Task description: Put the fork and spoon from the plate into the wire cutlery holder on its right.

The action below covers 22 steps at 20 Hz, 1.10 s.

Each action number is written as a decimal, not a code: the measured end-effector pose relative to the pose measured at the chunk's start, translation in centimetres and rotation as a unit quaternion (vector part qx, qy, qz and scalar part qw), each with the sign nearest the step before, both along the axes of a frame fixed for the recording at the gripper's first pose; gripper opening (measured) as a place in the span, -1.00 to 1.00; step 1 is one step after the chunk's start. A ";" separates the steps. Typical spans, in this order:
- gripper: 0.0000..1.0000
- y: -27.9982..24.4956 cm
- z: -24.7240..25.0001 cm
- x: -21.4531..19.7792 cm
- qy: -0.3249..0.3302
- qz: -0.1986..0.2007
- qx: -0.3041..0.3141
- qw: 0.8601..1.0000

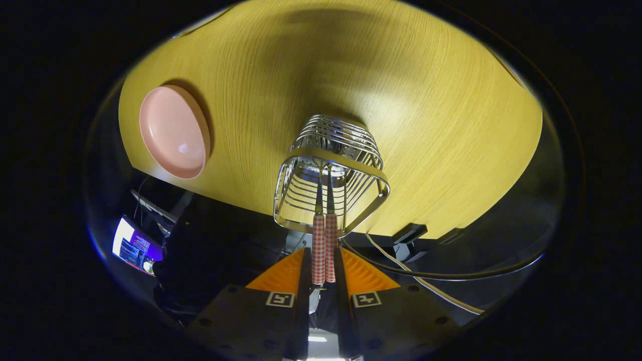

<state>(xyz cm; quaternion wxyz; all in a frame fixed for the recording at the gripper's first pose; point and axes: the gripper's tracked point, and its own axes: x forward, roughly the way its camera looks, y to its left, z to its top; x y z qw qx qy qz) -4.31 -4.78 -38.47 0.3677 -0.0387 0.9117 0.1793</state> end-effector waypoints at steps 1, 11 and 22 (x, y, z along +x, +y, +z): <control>0.01 -0.1 0.1 0.3 -0.015 -0.004 0.006 1.000; 0.99 0.5 3.4 2.1 -0.243 -0.104 0.078 0.961; 1.00 1.4 10.5 3.9 -0.482 -0.162 0.120 0.853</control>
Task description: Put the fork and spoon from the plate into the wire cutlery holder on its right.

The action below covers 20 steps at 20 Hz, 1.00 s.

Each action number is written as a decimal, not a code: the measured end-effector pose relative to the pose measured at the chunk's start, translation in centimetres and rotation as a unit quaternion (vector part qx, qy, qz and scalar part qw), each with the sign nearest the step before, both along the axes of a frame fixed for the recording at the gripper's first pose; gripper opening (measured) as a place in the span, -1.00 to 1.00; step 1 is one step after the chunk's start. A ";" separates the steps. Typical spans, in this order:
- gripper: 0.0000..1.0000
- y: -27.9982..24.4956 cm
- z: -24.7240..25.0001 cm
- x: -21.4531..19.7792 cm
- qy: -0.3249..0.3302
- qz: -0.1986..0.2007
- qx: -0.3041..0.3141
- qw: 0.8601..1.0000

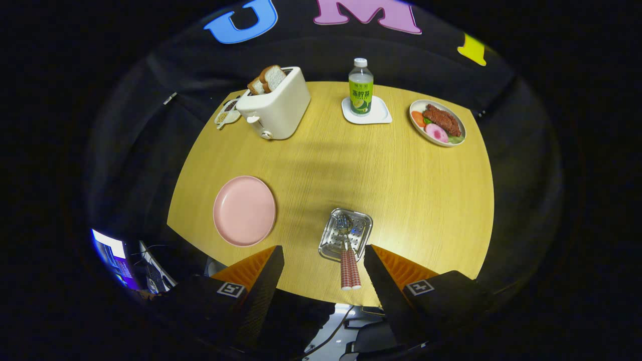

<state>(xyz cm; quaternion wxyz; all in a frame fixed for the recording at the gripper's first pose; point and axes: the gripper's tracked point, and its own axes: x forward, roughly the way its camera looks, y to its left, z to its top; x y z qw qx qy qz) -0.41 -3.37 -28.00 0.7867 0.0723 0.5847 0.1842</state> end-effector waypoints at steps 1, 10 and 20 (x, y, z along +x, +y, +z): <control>0.99 0.0 0.7 0.0 -0.017 -0.003 0.003 1.000; 1.00 -0.1 4.9 0.3 -0.119 -0.037 0.058 0.990; 0.99 -2.3 12.9 3.2 -0.325 -0.059 0.050 0.943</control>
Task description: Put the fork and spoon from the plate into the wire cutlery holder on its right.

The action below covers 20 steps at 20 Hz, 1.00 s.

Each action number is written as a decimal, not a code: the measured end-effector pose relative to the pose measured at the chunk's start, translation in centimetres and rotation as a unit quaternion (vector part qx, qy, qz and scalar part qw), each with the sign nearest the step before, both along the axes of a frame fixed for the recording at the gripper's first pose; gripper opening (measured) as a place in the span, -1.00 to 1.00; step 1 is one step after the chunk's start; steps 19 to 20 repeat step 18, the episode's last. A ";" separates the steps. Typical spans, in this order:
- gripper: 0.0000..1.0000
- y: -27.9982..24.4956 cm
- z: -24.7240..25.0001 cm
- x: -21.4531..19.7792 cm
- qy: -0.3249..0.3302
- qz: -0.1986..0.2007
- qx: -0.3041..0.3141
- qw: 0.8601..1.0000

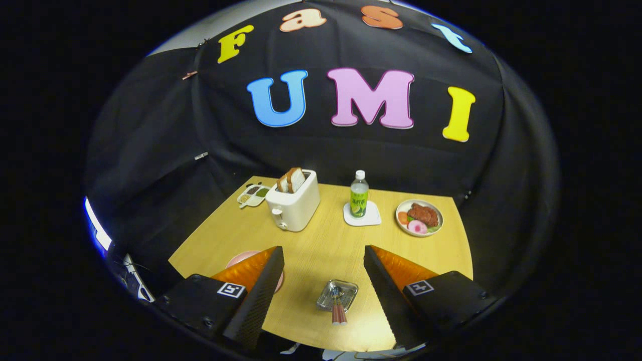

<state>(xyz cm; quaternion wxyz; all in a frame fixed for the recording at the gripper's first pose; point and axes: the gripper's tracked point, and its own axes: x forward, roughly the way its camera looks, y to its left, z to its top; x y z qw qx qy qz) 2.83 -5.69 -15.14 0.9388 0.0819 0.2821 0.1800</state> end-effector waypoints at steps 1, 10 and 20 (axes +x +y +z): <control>0.99 0.0 1.0 0.0 -0.023 -0.003 -0.001 1.000; 0.94 0.4 5.5 -0.5 -0.160 -0.024 -0.001 0.987; 0.96 -0.9 4.8 0.0 -0.157 -0.039 0.001 0.987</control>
